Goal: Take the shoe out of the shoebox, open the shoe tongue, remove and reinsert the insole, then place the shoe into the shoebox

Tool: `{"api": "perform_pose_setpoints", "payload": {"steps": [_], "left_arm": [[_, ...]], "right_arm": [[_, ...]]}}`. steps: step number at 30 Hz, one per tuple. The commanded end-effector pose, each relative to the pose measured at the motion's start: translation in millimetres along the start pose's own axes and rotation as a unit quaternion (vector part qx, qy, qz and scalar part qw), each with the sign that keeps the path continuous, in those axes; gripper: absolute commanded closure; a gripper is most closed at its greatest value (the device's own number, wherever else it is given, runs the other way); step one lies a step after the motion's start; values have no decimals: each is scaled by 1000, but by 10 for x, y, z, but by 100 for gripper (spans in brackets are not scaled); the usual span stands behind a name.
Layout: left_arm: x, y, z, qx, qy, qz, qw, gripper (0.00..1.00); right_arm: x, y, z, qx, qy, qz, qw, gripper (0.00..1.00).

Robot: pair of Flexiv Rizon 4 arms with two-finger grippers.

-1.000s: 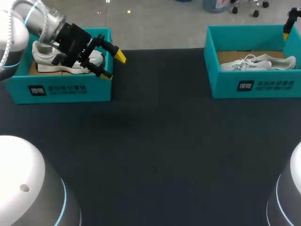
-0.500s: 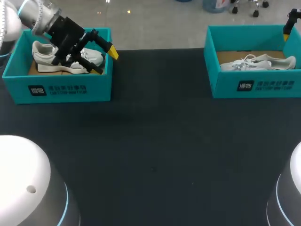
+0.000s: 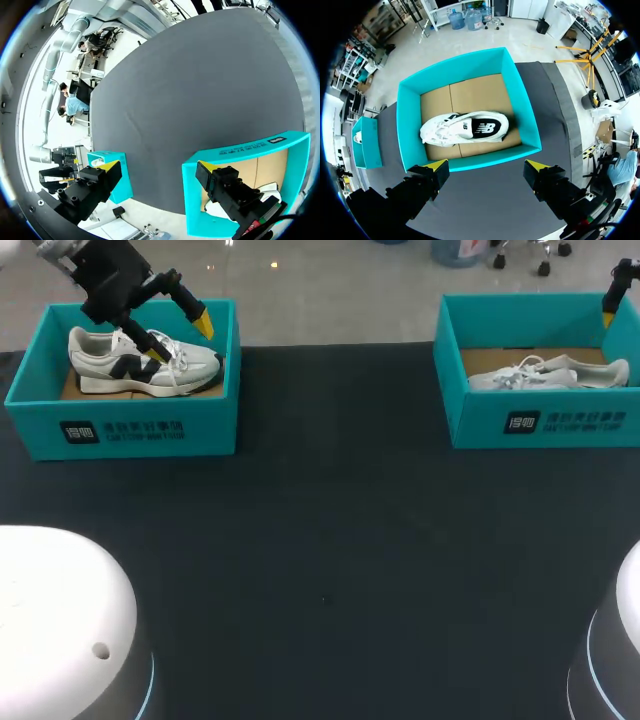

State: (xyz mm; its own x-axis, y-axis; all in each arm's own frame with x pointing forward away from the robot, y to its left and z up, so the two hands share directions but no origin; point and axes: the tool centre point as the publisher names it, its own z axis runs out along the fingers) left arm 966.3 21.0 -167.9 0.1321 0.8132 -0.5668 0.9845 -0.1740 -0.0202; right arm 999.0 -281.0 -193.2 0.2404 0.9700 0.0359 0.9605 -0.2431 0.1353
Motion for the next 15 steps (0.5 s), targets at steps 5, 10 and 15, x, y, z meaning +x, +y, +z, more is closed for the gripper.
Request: {"api": "perform_pose_setpoints", "payload": {"steps": [5, 10, 15], "left_arm": [[261, 196, -306, 7, 124, 0, 992, 0], [504, 275, -417, -1, 175, -11, 985, 0], [707, 305, -497, -6, 228, -19, 974, 0]], "right_arm": [[4, -10, -3, -1, 0, 1, 1000, 0], [4, -10, -3, -1, 0, 1, 1000, 0], [4, -10, -3, -1, 0, 1, 1000, 0]]}}
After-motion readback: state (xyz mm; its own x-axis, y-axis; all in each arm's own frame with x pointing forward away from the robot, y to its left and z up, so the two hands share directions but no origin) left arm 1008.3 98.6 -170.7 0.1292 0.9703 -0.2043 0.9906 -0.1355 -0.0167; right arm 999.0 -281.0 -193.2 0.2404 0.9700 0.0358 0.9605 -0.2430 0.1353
